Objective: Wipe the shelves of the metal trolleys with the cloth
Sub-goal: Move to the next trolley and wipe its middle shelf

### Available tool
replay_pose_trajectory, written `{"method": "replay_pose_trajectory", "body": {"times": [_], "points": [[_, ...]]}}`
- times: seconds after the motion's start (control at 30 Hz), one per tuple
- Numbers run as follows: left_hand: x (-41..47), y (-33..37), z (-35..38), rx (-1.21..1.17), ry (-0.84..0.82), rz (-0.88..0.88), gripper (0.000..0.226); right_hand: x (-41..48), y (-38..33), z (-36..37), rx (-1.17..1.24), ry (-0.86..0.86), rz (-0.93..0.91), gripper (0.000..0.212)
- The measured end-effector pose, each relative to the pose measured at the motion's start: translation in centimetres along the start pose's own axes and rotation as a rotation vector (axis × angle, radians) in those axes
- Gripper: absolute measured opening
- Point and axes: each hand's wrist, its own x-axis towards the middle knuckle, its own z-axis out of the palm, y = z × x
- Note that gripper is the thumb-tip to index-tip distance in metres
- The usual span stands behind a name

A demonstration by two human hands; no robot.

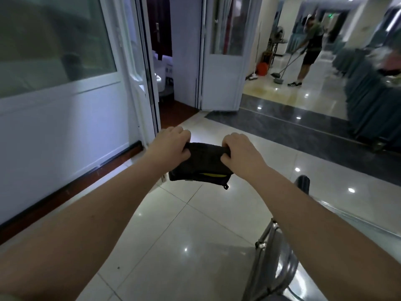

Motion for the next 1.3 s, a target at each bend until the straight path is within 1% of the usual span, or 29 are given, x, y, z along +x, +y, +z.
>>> {"method": "replay_pose_trajectory", "body": {"times": [0.1, 0.23, 0.4, 0.5, 0.63, 0.73, 0.83, 0.97, 1.03, 1.13, 1.23, 1.3], "points": [[4.5, -3.0, 1.7, 0.020, 0.003, 0.039, 0.014, 5.2, 2.2, 1.5, 0.024, 0.005, -0.021, 0.010], [11.2, -7.3, 3.7, 0.048, -0.032, 0.030, 0.014, 12.8, 4.8, 3.2, 0.073, 0.015, -0.020, 0.011], [20.0, -12.4, 7.0, 0.092, -0.015, 0.044, 0.012, 22.4, 8.2, 5.9, 0.016, 0.035, -0.046, 0.010], [26.0, -15.5, 10.2, 0.080, 0.003, 0.064, 0.014, 27.9, 11.1, 7.7, -0.020, 0.024, -0.034, 0.011], [36.1, -18.8, 15.2, 0.074, 0.039, 0.140, 0.016, 34.9, 16.4, 9.4, -0.103, 0.026, 0.044, 0.014], [44.9, -19.7, 18.6, -0.002, 0.072, 0.252, 0.017, 39.5, 21.2, 9.2, -0.147, 0.049, 0.152, 0.016], [53.6, -18.2, 22.4, -0.060, 0.040, 0.349, 0.017, 42.6, 26.6, 8.5, -0.210, 0.057, 0.292, 0.016], [63.4, -13.1, 27.6, -0.172, 0.020, 0.498, 0.017, 44.0, 34.4, 7.2, -0.241, 0.098, 0.522, 0.013], [67.6, -9.4, 30.1, -0.212, 0.034, 0.576, 0.016, 43.8, 38.5, 6.4, -0.241, 0.150, 0.641, 0.012], [72.8, -3.1, 33.7, -0.288, 0.062, 0.677, 0.015, 42.4, 45.0, 5.3, -0.278, 0.216, 0.769, 0.013], [77.6, 3.5, 37.5, -0.302, 0.120, 0.825, 0.014, 40.5, 52.0, 3.9, -0.326, 0.255, 0.838, 0.013], [80.6, 7.6, 39.7, -0.318, 0.146, 0.922, 0.015, 39.4, 56.5, 2.7, -0.338, 0.248, 0.882, 0.015]]}}
